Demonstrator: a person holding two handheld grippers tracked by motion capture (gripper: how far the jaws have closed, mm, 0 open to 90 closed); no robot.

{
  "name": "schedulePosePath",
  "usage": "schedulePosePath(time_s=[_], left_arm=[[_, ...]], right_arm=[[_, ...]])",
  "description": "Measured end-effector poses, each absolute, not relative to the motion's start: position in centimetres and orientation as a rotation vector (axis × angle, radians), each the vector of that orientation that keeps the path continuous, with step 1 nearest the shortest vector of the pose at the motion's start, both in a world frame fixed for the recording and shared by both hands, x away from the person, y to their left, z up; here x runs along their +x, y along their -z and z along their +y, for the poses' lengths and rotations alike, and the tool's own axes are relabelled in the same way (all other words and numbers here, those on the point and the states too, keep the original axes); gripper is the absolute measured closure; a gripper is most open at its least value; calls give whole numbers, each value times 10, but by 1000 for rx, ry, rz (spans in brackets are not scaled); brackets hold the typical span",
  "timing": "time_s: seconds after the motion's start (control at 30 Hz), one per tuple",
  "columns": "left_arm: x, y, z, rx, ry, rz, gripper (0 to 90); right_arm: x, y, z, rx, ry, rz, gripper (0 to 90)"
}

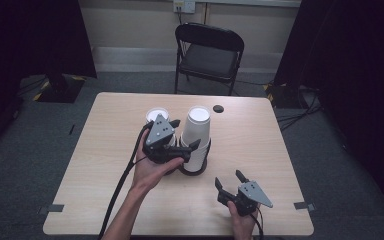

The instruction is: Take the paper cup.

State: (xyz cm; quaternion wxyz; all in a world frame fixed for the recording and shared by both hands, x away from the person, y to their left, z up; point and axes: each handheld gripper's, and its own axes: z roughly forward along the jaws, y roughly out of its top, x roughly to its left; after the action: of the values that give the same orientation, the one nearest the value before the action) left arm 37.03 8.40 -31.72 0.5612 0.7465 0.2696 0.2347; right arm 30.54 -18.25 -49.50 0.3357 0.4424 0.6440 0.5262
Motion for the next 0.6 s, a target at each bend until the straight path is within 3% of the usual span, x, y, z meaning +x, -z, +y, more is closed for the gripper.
schedulePosePath(time_s=[0.6], left_arm=[[417,298,63,1829,-536,694,157]], right_arm=[[305,495,-183,1150,-1379,1689,207]])
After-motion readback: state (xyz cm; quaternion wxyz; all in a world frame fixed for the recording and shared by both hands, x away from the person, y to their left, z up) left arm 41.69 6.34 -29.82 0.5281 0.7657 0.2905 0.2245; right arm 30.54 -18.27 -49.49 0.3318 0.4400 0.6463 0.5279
